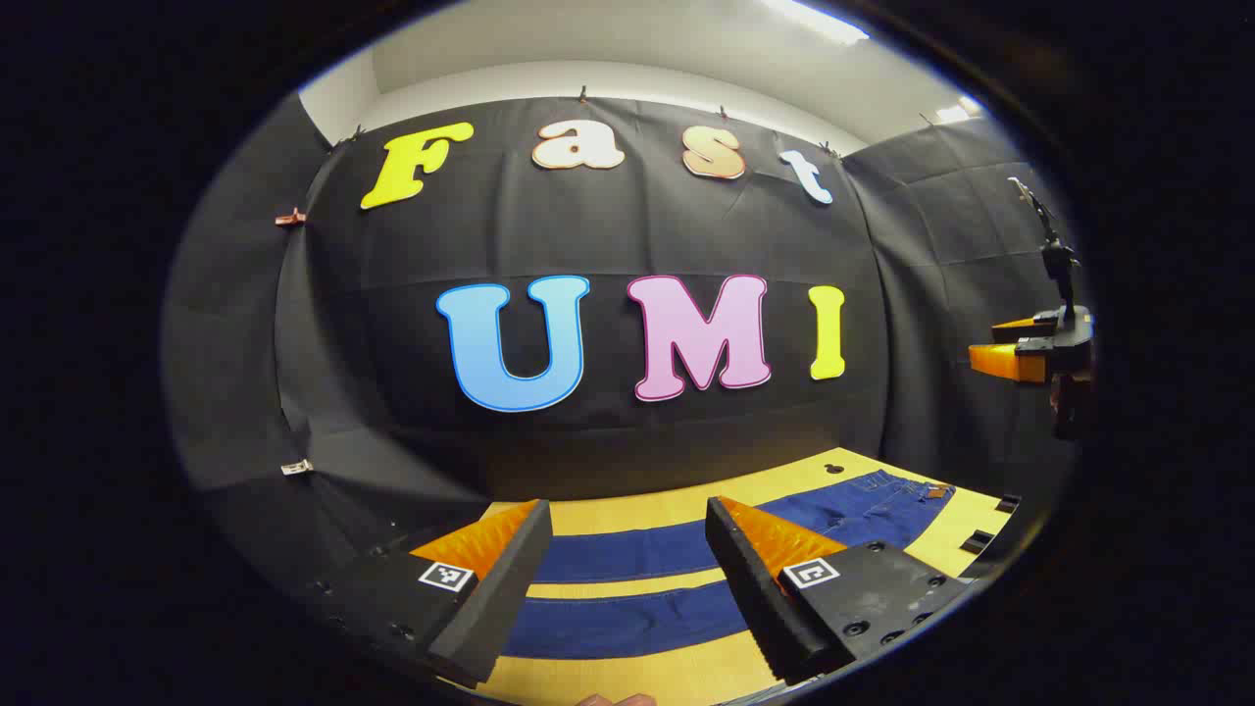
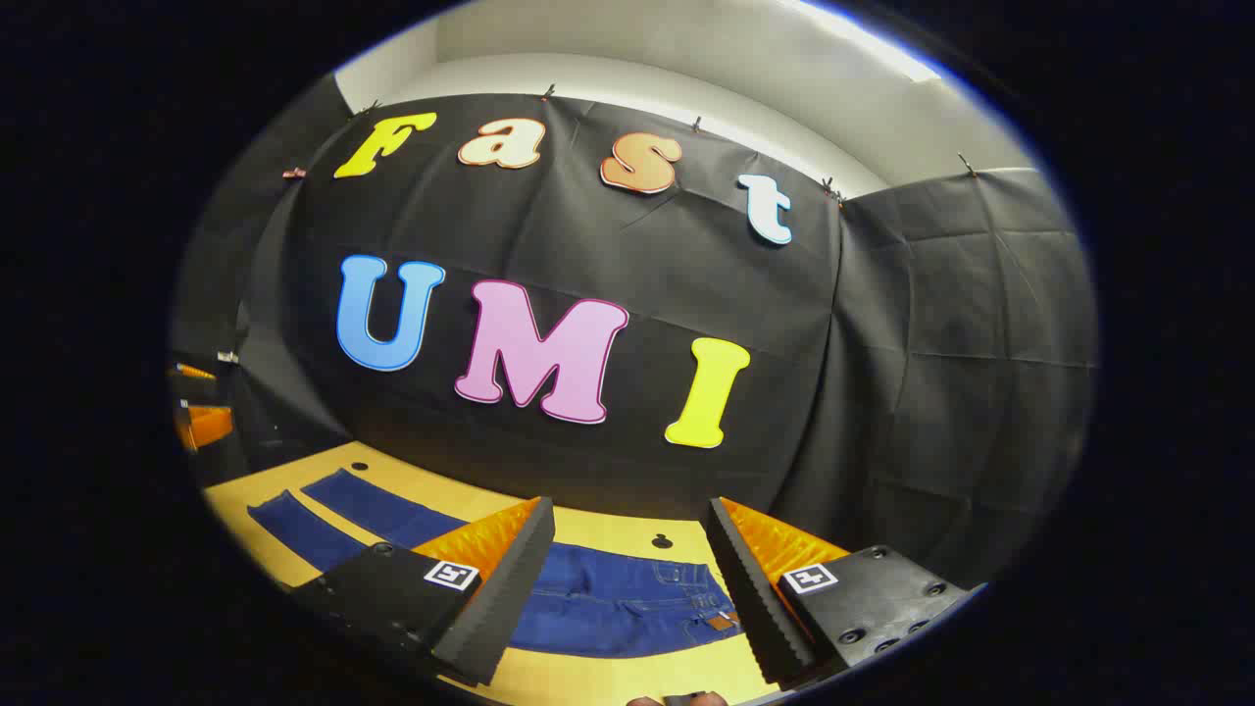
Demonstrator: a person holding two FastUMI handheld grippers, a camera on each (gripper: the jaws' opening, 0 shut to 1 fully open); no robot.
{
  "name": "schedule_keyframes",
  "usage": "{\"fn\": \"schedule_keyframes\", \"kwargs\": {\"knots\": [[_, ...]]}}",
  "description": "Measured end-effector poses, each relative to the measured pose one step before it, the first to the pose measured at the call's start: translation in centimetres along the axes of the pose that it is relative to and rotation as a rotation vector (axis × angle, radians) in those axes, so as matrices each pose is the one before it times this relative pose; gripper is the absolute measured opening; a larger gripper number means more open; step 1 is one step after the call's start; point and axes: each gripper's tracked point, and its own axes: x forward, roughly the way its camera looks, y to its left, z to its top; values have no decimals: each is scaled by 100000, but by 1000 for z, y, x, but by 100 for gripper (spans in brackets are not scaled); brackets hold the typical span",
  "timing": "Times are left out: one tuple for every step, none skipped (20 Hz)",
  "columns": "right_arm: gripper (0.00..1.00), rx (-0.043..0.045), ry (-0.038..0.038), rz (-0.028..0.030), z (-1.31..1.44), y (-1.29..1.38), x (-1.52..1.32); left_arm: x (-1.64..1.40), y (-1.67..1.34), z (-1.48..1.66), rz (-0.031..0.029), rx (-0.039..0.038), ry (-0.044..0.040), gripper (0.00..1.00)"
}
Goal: Grasp the waist and the cuffs of the jeans and fold them to make the two legs overlap; first hold the waist and fold one-third of the jeans toward the cuffs, then hold the cuffs and fold the remaining one-third in the same direction to finish folding.
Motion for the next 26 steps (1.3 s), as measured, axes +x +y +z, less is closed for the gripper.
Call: {"fn": "schedule_keyframes", "kwargs": {"knots": [[94,-2040,-330,-359,73,-190,-200,44,31,49,-498,808,-421,98],[96,-2090,-461,-440,108,-200,-153,-24,245,171,321,959,-365,98],[96,-1160,-473,-245,131,-119,-219,-31,217,-237,-51,732,47,99],[96,-275,-384,283,111,42,-188,9,94,-196,-181,466,522,98],[96,53,-222,288,138,224,-59,-138,158,-248,153,270,598,99],[94,120,-105,-22,29,17,64,-182,191,-43,137,24,129,99],[94,52,-168,-46,64,27,83,-8,65,-66,128,109,160,99],[96,103,-121,-11,99,83,6,-69,115,124,63,217,6,99],[96,356,-306,154,87,138,52,-73,123,-25,73,458,-258,99],[96,73,-299,397,201,223,58,-71,114,153,132,806,-213,99],[96,-416,-233,574,42,256,83,-80,64,-93,-12,1034,-76,99],[96,-923,56,522,-38,148,88,21,165,18,-5,1095,-22,99],[94,-1186,49,543,-46,150,179,-22,144,-211,-128,1074,125,99],[96,-1416,-201,707,-21,199,58,16,151,-187,-381,1232,288,99],[96,-2039,-342,1513,7,334,64,-37,153,-380,-1205,2306,418,99],[96,-3399,-1755,3032,-77,425,-14,106,264,-412,-1238,3822,296,99],[96,-4967,-3587,4179,37,536,214,254,465,-771,-1310,4874,663,99],[96,-6430,-1737,3140,-420,82,625,312,485,-839,-1425,4868,1532,99],[96,-7594,1327,2681,-1207,-7,571,192,419,-1239,-1611,4026,2305,99],[96,-8088,2038,3305,-1666,19,462,241,217,-1011,-1792,2621,1863,98],[96,-6201,1300,3243,-1481,417,195,389,40,-959,-2055,1655,1377,98],[96,-5121,1555,3139,-1363,422,208,388,-110,-925,-2341,2047,1659,98],[96,-4453,2072,3500,-1513,524,336,340,-296,-1117,-2603,3263,1937,97],[96,-4287,2308,3882,-1538,753,308,486,-451,-1010,-2580,4357,1585,97],[96,-4417,2342,4087,-1568,954,644,610,-331,-835,-2749,4974,1677,98],[96,-4672,2742,3954,-1815,1021,583,669,-552,-1054,-3697,4358,2261,98]]}}
